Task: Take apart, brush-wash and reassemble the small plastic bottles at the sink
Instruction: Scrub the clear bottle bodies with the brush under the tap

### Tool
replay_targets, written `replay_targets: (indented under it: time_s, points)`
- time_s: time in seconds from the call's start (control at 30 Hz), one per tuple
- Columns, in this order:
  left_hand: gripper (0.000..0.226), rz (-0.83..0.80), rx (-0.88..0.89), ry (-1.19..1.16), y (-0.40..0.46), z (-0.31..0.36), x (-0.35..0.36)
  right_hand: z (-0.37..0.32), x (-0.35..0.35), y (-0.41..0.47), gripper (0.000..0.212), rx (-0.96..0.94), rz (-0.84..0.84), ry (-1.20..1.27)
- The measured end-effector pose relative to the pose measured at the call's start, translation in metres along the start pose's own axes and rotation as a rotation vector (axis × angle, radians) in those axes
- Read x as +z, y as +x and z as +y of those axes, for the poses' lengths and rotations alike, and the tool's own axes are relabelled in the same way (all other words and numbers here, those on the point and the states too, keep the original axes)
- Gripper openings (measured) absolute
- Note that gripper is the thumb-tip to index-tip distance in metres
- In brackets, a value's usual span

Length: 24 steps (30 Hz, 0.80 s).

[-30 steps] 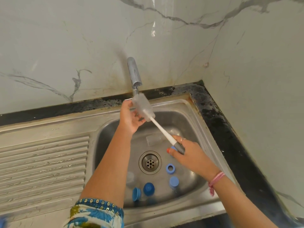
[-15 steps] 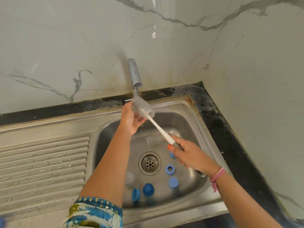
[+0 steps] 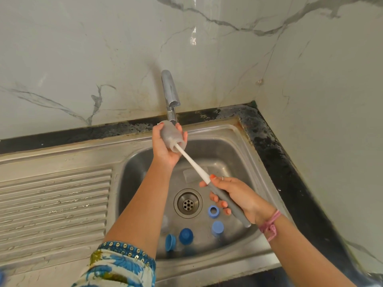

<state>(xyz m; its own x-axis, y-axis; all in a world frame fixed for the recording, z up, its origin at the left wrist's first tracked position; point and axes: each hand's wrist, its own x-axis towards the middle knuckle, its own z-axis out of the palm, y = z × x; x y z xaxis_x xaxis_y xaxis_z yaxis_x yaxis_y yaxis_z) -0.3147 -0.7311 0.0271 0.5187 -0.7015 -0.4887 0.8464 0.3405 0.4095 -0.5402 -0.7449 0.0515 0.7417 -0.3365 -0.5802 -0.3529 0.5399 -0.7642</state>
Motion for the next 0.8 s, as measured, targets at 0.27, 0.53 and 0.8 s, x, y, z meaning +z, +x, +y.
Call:
replay_targets:
  time_s: [0.27,0.53,0.8]
  points:
    - [0.043,0.171,0.048,0.539,0.002,0.008,0.009,0.011,-0.012,0.010,0.022,-0.402,0.475,-1.117]
    - [0.031,0.154,-0.031,0.258,0.003,0.011,0.015,0.018,-0.002,0.009,0.041,-0.391,0.473,-1.346]
    - [0.050,0.170,0.029,0.366,0.001,0.003,0.019,0.015,-0.014,0.009,0.055,-0.410,0.551,-1.451]
